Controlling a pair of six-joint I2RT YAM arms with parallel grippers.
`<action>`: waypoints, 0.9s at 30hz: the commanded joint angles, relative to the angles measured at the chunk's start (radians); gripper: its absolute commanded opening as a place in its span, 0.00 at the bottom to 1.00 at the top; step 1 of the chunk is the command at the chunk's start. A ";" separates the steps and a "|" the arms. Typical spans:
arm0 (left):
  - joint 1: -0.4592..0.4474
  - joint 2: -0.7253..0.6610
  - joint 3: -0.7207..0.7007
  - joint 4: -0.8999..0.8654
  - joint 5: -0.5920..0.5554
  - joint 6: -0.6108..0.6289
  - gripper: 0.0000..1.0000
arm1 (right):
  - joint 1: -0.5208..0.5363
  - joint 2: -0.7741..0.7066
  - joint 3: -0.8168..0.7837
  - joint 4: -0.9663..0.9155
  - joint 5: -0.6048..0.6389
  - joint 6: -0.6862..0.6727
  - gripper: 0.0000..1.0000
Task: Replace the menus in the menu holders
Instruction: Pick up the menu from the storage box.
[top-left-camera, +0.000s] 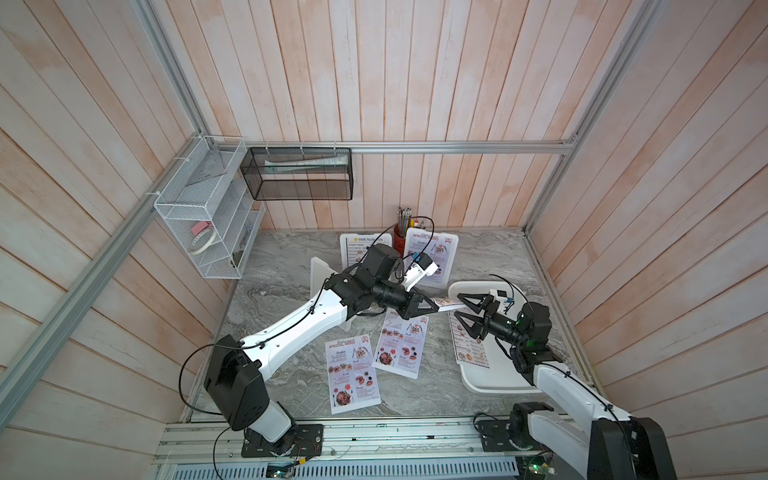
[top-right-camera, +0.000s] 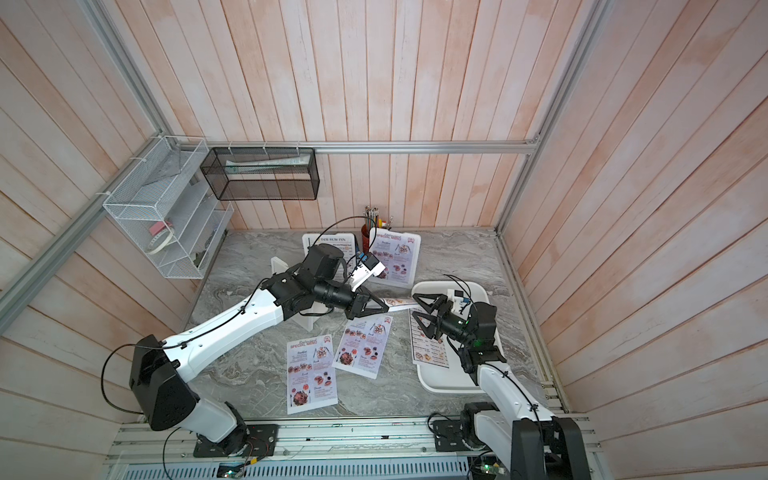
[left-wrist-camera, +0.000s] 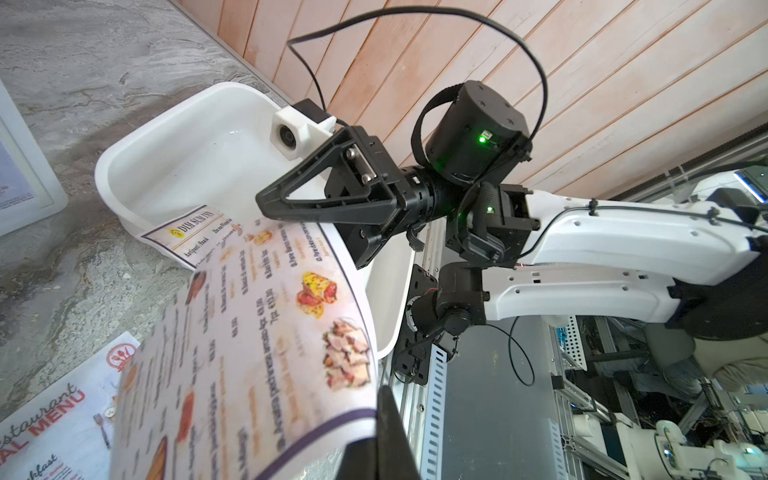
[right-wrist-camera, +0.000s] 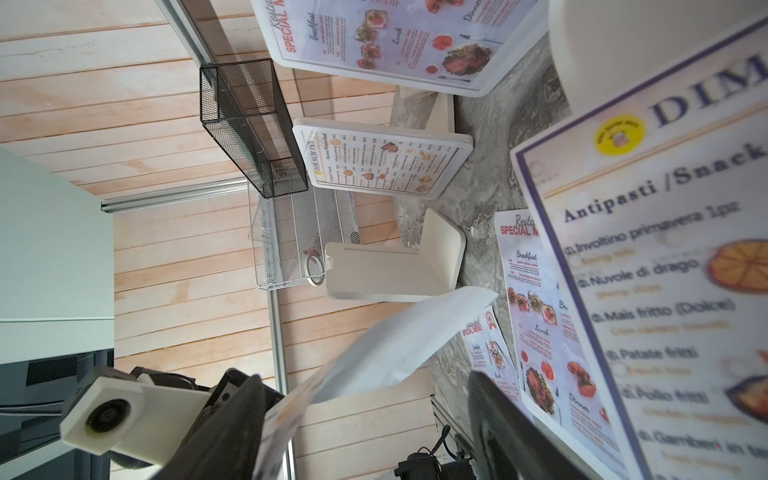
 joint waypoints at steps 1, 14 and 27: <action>0.004 0.028 0.042 -0.002 0.035 0.036 0.00 | 0.018 -0.004 0.019 -0.017 -0.017 -0.018 0.78; 0.003 0.058 0.041 0.016 0.079 0.065 0.00 | 0.095 0.049 0.007 0.111 0.001 0.082 0.79; -0.031 0.073 0.032 0.031 0.122 0.106 0.00 | 0.106 0.075 0.022 0.179 0.011 0.125 0.74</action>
